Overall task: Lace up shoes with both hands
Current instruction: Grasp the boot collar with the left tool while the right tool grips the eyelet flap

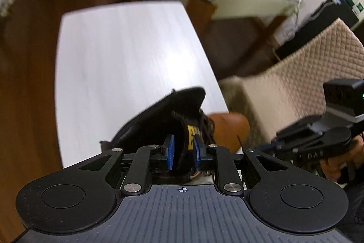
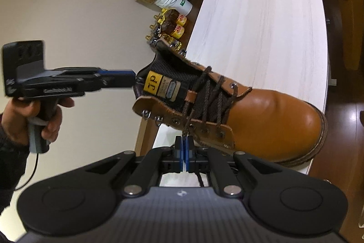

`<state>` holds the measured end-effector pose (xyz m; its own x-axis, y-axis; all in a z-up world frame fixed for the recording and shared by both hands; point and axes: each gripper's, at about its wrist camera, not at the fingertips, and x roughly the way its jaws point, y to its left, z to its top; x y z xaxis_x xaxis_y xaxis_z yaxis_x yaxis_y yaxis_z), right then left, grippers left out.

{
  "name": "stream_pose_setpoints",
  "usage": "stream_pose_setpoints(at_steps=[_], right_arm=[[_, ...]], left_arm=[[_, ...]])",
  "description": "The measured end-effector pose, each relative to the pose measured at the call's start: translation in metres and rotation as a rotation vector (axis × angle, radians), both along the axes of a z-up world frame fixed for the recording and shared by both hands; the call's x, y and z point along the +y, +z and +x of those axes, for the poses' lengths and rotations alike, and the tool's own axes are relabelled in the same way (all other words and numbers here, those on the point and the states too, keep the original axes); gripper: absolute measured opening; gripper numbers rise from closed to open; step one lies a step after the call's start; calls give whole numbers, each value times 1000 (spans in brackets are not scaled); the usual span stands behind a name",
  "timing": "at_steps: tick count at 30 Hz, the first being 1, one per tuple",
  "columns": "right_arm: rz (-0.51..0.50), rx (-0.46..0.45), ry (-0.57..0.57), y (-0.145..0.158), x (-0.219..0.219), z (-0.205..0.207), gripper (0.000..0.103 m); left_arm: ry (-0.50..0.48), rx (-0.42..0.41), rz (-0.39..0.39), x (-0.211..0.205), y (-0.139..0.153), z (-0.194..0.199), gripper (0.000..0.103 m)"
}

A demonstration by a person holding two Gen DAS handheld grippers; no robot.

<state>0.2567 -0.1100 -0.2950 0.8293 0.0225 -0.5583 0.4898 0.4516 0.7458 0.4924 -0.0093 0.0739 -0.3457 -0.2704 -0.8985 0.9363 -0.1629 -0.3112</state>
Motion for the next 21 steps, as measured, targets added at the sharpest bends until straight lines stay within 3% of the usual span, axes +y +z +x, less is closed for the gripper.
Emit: stream_pose_setpoints(at_steps=[4,10,12,13,21], right_arm=[[-12,-15,-39,0,-1,0,3],[-38,-3,-135,1,11,7,3],[-55,-13,-169,1,15,11,3],[-63,-15,-184,1,16,14,3],[-49,-99,-270,-12,16,30,3]], left_arm=[[-92,2,46,-14,-18,3,20],[-240,121,133,-43,-48,9,20],[-271,149,170,-50,-57,5,17],[-286,166,181,-52,-60,3,10],[-256,299,195,-56,-65,16,8]])
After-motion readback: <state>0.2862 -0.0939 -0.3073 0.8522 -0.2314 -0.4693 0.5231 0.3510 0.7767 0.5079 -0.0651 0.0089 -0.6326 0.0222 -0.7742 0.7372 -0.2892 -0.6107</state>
